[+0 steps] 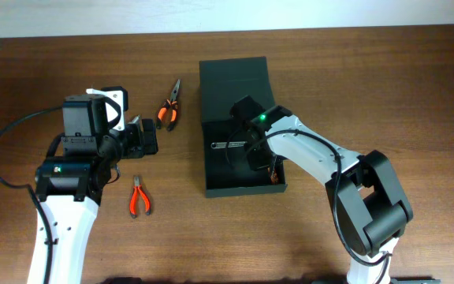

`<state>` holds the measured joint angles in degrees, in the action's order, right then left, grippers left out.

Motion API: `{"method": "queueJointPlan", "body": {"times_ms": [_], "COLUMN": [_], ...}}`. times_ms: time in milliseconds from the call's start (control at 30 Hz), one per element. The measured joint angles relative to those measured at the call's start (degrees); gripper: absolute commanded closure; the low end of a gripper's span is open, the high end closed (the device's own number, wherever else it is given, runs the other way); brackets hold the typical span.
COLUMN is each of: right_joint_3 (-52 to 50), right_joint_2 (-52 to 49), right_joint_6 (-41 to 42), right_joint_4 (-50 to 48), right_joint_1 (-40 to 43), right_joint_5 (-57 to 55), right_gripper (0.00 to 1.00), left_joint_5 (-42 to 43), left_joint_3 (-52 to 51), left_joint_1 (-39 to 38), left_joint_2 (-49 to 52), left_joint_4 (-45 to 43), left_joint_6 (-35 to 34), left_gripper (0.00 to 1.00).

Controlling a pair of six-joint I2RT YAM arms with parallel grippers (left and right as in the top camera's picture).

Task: Pack container
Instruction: 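Lower the orange socket rail into the box and open the right gripper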

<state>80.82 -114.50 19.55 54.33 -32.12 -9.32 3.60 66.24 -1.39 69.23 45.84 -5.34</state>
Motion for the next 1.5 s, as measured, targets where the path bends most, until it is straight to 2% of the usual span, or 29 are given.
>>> {"method": "queueJointPlan", "body": {"times_ms": [67,133,467,533,600,633,700,933,1100,1267,1500], "right_joint_3": [0.0,0.0,0.0,0.0,0.0,0.0,0.0,0.0,0.0,0.1,6.5], "right_joint_2": [0.0,0.0,0.0,0.0,0.0,0.0,0.0,0.0,0.0,0.0,0.0], "right_joint_6": [0.0,0.2,3.7,4.3,4.5,4.6,4.8,4.7,4.6,4.3,3.7], "right_joint_4": [0.3,0.6,1.0,1.0,1.0,0.9,0.9,0.6,0.5,0.6,4.8], "right_joint_1": [0.0,0.0,0.0,0.0,0.0,0.0,0.0,0.1,0.1,0.1,0.1], "right_joint_5": [-0.2,-0.3,-0.5,-0.5,-0.5,-0.4,-0.3,-0.3,-0.4,-1.2,-3.3], "right_gripper": [0.95,0.85,0.83,0.76,0.61,0.49,0.42,0.42,0.48,0.49,0.53], "left_joint_5": [0.0,0.0,0.0,0.0,0.0,0.0,0.0,0.0,0.0,0.0,0.0], "left_joint_3": [0.0,0.0,0.0,0.0,0.0,0.0,0.0,0.0,0.0,0.0,0.0], "left_joint_1": [0.0,0.0,0.0,0.0,0.0,0.0,0.0,0.0,0.0,0.0,0.0], "left_joint_2": [0.0,0.0,0.0,0.0,0.0,0.0,0.0,0.0,0.0,0.0,0.0], "left_joint_4": [0.0,0.0,0.0,0.0,0.0,0.0,0.0,0.0,0.0,0.0,0.0], "left_joint_6": [0.0,0.0,0.0,0.0,0.0,0.0,0.0,0.0,0.0,0.0,0.0], "left_gripper": [0.01,0.01,0.01,0.01,0.01,0.01,0.01,0.01,0.01,0.01,0.01]}}
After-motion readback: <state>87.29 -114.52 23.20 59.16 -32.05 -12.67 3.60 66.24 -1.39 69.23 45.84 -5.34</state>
